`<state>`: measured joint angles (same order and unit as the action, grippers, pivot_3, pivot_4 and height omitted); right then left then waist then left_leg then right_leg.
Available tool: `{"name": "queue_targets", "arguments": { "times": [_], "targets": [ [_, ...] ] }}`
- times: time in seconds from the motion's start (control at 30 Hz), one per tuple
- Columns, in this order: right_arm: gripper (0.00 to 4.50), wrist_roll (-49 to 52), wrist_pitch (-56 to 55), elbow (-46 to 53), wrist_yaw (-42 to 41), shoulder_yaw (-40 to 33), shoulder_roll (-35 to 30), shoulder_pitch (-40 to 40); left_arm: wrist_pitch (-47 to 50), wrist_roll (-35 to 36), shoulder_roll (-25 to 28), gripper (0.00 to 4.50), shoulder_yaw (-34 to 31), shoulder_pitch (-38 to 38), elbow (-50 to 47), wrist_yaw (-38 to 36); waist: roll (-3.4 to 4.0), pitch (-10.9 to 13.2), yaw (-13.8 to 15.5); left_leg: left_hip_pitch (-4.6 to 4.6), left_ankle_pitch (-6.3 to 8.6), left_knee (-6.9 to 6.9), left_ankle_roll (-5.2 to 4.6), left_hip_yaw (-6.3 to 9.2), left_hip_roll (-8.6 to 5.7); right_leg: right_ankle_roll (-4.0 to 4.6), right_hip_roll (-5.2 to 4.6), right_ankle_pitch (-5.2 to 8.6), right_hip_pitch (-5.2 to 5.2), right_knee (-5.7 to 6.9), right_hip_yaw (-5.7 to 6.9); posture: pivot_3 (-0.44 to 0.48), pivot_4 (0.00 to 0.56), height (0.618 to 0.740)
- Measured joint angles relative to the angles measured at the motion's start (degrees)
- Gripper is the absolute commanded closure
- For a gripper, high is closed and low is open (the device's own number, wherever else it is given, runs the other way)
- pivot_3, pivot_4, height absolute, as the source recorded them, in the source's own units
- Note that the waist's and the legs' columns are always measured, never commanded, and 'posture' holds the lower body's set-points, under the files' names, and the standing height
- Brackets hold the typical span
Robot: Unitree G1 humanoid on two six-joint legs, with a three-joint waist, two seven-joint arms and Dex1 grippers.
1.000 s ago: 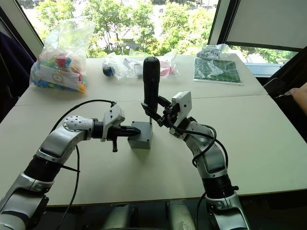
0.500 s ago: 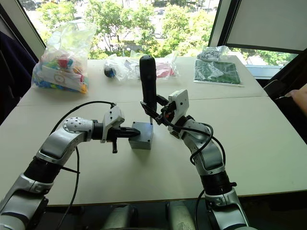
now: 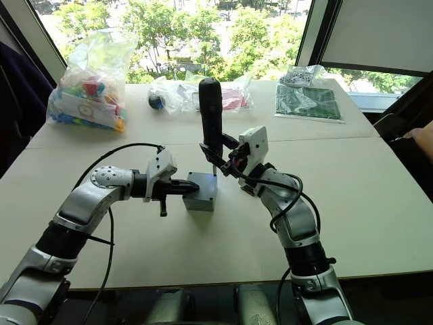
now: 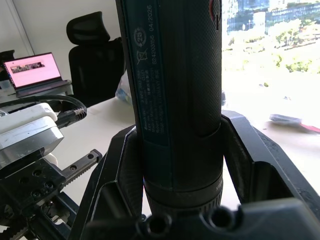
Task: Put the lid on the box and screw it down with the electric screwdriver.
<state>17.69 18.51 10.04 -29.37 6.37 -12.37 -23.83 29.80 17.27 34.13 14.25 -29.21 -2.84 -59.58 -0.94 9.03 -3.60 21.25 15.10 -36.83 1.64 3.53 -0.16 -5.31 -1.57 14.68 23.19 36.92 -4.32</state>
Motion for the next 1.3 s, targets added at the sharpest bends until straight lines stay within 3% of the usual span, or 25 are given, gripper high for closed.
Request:
{"name": "queue_targets", "arguments": {
  "times": [0.13, 0.27, 0.4, 0.53, 0.6, 0.63, 0.67, 0.77, 0.93, 1.2, 1.27, 1.3],
  "targets": [
    [2.61, 3.1, 2.4, -0.3, 1.2, -2.7, 0.3, -0.8, 0.0, 0.0, -0.9, 4.50, -0.1, 0.0, 0.2, 0.0, 0.02, 0.0, 0.5, 0.08, 0.00, 0.00, 0.00, 0.00, 0.00, 0.02, -0.02, 0.01, 0.03, -0.08, 0.00, 0.000, 0.150, 0.740],
    [2.61, 10.5, 12.6, 0.1, 5.8, -9.3, -0.5, -6.0, 0.6, 0.7, -1.0, 4.50, -0.4, 0.1, -0.8, -0.3, 0.24, 0.5, 1.2, 0.31, 0.00, -0.01, 0.00, -0.01, -0.04, 0.22, -0.11, -0.12, 0.22, -0.14, -0.01, 0.000, 0.150, 0.740],
    [2.61, 14.3, 24.6, 3.4, 13.7, -17.0, -6.4, -16.3, 2.2, 2.8, -1.9, 4.50, -2.6, 0.1, -0.6, 0.1, 0.43, 0.8, 1.2, 1.05, -0.01, -0.04, 0.00, 0.01, -0.07, -0.02, -0.17, -0.28, 0.92, -0.16, -0.01, 0.000, 0.150, 0.740],
    [2.61, 21.7, 39.1, 2.8, 16.9, -23.5, -12.8, -24.2, 11.3, 10.3, -6.9, 4.50, -8.5, -2.2, -0.4, 4.3, 0.24, 1.0, 1.2, 1.40, -0.01, -0.06, -0.01, 0.08, -0.05, -0.03, -0.14, -0.30, 1.32, 0.06, 0.10, 0.000, 0.150, 0.740],
    [2.61, 23.0, 47.2, 0.0, 15.6, -23.4, -20.5, -26.2, 15.1, 14.1, -7.0, 4.50, -11.3, -4.8, -3.1, 5.6, 0.17, 1.3, 1.5, 1.51, -0.01, -0.11, -0.01, 0.20, -0.06, -0.01, -0.15, -0.29, 1.33, 0.02, 0.24, 0.000, 0.150, 0.740],
    [2.61, 23.4, 53.8, -1.9, 12.6, -21.0, -29.4, -25.8, 17.5, 17.5, -5.8, 4.50, -13.3, -6.7, -6.6, 5.2, 0.21, 1.4, 1.8, 1.65, -0.01, -0.12, -0.01, 0.29, -0.09, -0.01, -0.18, -0.28, 1.35, -0.11, 0.35, 0.000, 0.150, 0.740],
    [2.61, 23.6, 57.7, -2.9, 10.6, -19.4, -34.4, -24.7, 18.7, 19.4, -4.1, 4.50, -14.5, -7.2, -9.1, 4.4, 0.22, 1.4, 2.0, 1.66, 0.01, -0.05, -0.04, 0.26, -0.09, 0.00, -0.18, -0.28, 1.34, -0.29, 0.37, 0.000, 0.150, 0.740],
    [2.61, 23.7, 65.4, -6.0, 4.7, -14.9, -43.1, -19.0, 19.6, 21.1, 0.6, 4.50, -14.4, -6.7, -14.5, 1.7, 0.39, 1.4, 1.6, 1.63, 0.21, 0.03, -0.38, 0.01, -0.14, -0.02, -0.13, -0.29, 1.24, -0.70, 0.26, 0.000, 0.150, 0.740],
    [2.61, 24.4, 73.5, -10.7, -0.5, -9.0, -45.6, -13.0, 16.1, 16.5, 4.3, 4.50, -6.1, -1.9, -18.2, -0.3, 0.66, 1.7, 0.9, 1.63, 0.27, -0.04, -0.49, -0.16, -0.10, -0.02, -0.03, -0.32, 1.33, -0.67, 0.06, 0.000, 0.150, 0.740],
    [2.61, 22.4, 73.6, -16.6, -2.6, -5.6, -47.0, -14.3, 13.2, 14.4, 4.4, 4.50, -5.6, 2.0, -18.3, 0.8, 0.57, 1.8, 1.1, 1.71, 0.24, -0.36, -0.46, -0.17, -0.12, 0.09, 0.01, -0.49, 1.27, -0.69, 0.05, 0.000, 0.150, 0.740],
    [1.67, 21.5, 73.4, -17.2, -3.1, -4.2, -47.0, -14.3, 13.1, 14.3, 4.6, 4.50, -5.8, 2.7, -18.3, 1.1, 0.57, 1.8, 1.1, 1.72, 0.24, -0.38, -0.46, -0.19, -0.12, 0.00, 0.00, -0.54, 1.26, -0.70, 0.03, 0.000, 0.150, 0.740],
    [1.55, 20.9, 72.7, -17.6, -3.5, -3.2, -47.0, -14.3, 12.9, 14.2, 4.8, 4.50, -6.1, 3.4, -18.2, 1.3, 0.57, 1.8, 1.1, 1.72, 0.24, -0.38, -0.46, -0.19, -0.12, -0.02, -0.01, -0.55, 1.26, -0.70, 0.03, 0.000, 0.150, 0.740]
  ]
}}
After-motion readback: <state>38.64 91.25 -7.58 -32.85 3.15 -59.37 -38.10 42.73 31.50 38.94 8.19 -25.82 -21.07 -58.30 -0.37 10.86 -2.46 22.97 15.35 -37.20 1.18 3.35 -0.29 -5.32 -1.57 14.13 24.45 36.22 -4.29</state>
